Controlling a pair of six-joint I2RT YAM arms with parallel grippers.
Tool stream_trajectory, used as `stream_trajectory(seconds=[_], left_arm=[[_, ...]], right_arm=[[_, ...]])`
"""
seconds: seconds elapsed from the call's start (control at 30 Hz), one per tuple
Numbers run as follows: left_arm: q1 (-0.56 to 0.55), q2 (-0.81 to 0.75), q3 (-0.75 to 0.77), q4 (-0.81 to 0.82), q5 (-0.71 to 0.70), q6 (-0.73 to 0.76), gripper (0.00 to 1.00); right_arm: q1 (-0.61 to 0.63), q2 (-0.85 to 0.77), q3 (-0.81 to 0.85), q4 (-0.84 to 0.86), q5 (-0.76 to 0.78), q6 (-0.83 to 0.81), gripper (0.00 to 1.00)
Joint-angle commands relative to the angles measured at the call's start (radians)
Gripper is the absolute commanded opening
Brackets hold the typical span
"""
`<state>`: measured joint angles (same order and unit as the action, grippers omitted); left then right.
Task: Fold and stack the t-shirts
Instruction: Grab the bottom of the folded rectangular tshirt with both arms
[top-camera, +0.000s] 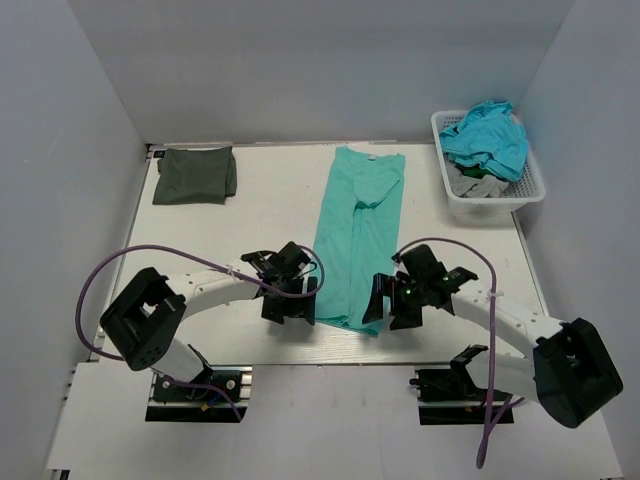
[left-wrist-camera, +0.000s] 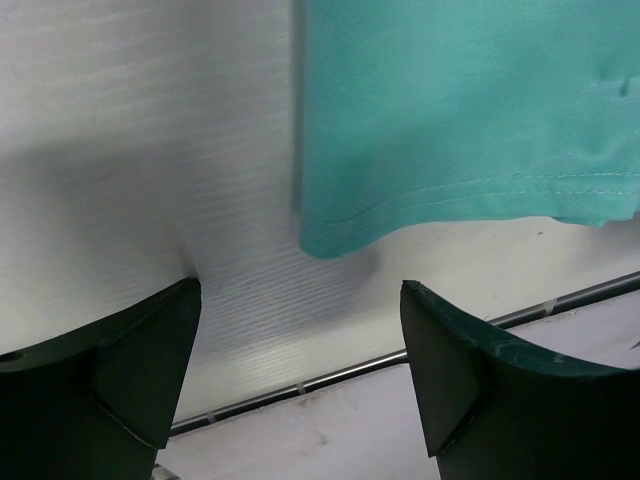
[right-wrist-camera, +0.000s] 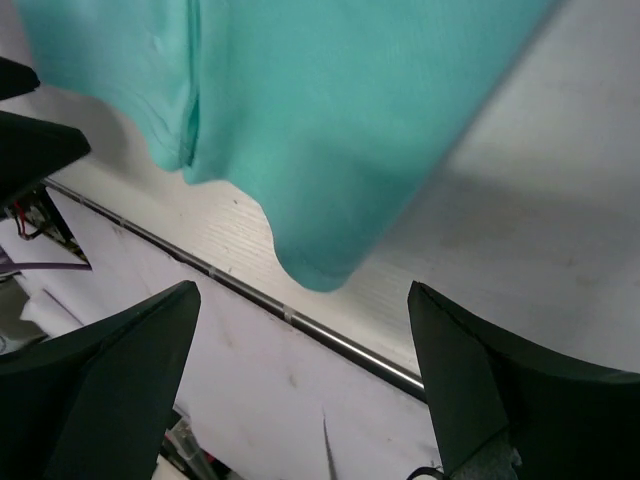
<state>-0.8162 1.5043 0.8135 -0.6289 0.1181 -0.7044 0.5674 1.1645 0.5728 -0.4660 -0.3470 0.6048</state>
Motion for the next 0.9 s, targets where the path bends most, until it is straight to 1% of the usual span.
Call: stream_trajectory(seconds=[0.0, 0.1, 0.17, 0.3, 0.37, 0.4, 0.5, 0.53, 0.6, 0.63, 0.7, 0.73, 0.77, 0.87], left_arm=[[-0.008, -0.003, 0.013, 0.054, 0.005, 0.039, 0.90], [-0.008, -0.003, 0.035, 0.054, -0.006, 0.039, 0.85], [-0.017, -0.033, 0.026, 0.054, -0.006, 0.048, 0.85], [-0.017, -0.100, 0.013, 0.057, -0.018, 0.057, 0.83], [-0.017, -0.121, -0.014, 0.105, 0.009, 0.046, 0.83], [-0.017, -0.121, -0.028, 0.126, 0.018, 0.030, 0.81], [-0.017, -0.101, -0.060, 0.184, 0.009, -0.003, 0.74], [-0.017, -0.089, -0.060, 0.195, 0.009, -0.003, 0.70], [-0.017, -0.046, -0.070, 0.204, -0.020, -0.032, 0.66], [-0.017, -0.032, -0.070, 0.204, -0.031, -0.041, 0.63], [-0.017, -0.001, -0.082, 0.204, -0.040, -0.041, 0.61], [-0.017, -0.001, -0.095, 0.228, -0.040, -0.052, 0.59], [-0.017, 0.014, -0.106, 0.242, -0.040, -0.052, 0.52], [-0.017, 0.048, -0.106, 0.255, -0.040, -0.052, 0.42]], right_arm=[[0.035, -0.068, -0.055, 0.018, -0.015, 0.183, 0.90], [0.049, -0.062, -0.086, 0.046, 0.003, 0.222, 0.90], [0.055, -0.017, -0.090, 0.073, -0.004, 0.236, 0.90], [0.081, 0.014, -0.119, 0.112, -0.003, 0.263, 0.90], [0.086, 0.012, -0.132, 0.130, 0.014, 0.271, 0.90], [0.089, 0.014, -0.134, 0.141, 0.025, 0.276, 0.90], [0.094, 0.020, -0.140, 0.164, 0.032, 0.273, 0.90], [0.095, 0.030, -0.139, 0.159, 0.042, 0.274, 0.90], [0.098, 0.044, -0.134, 0.153, 0.048, 0.270, 0.90], [0.095, 0.056, -0.134, 0.147, 0.058, 0.268, 0.90], [0.100, 0.064, -0.140, 0.142, 0.077, 0.270, 0.89], [0.098, 0.064, -0.146, 0.147, 0.083, 0.279, 0.89], [0.101, 0.058, -0.162, 0.154, 0.109, 0.282, 0.86], [0.100, 0.043, -0.197, 0.188, 0.144, 0.323, 0.74]])
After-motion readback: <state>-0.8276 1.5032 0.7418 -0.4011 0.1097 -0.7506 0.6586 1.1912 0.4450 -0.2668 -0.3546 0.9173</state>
